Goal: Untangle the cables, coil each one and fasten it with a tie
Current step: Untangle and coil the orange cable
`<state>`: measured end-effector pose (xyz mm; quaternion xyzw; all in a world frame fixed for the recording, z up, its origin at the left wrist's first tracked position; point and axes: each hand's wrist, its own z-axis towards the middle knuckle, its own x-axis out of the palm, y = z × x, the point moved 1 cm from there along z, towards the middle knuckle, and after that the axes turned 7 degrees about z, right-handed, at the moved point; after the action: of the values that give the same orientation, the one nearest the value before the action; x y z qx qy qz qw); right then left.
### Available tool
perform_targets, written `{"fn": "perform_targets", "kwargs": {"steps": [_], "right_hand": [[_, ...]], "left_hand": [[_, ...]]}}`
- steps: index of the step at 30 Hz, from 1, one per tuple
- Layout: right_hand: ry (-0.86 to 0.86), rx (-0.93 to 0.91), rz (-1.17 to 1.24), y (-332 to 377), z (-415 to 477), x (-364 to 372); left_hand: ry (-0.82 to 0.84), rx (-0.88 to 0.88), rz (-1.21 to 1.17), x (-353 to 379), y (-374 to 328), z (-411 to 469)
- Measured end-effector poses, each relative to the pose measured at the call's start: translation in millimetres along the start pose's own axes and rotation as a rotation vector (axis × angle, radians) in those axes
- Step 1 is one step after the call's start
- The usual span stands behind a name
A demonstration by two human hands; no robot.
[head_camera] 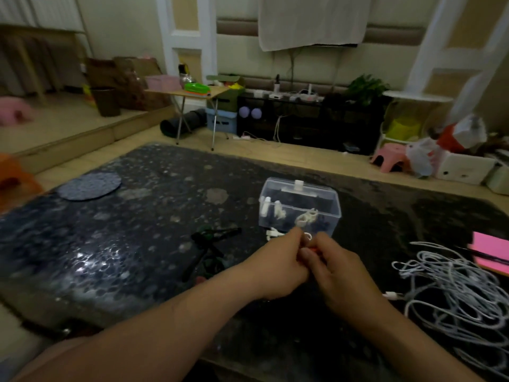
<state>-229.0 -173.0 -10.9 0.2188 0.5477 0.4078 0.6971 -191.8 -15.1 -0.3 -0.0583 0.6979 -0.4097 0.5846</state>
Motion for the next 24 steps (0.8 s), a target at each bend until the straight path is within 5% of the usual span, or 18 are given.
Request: {"fn": "perform_targets", "kwargs": {"steps": [5, 18, 22, 24], "right_hand": [[-0.044, 0.04, -0.024, 0.5, 9.5, 16.4], [-0.03, 0.221, 0.216, 44.2, 35.2, 52.2], [-0.008, 0.325, 0.231, 59.1, 66.9, 64.2], [0.14, 0.291, 0.035, 56.2, 89.7, 82.9]], "left_hand": [[0.076, -0.029, 0.107, -9.8, 14.6, -12.2], [-0.059, 0.072, 0.384, -52.1, 52.2, -30.0], [-0.342, -0.123, -0.127, -102.3, 72.3, -23.9], [-0.504, -0.247, -0.465, -128.5, 94.9, -22.1]]}}
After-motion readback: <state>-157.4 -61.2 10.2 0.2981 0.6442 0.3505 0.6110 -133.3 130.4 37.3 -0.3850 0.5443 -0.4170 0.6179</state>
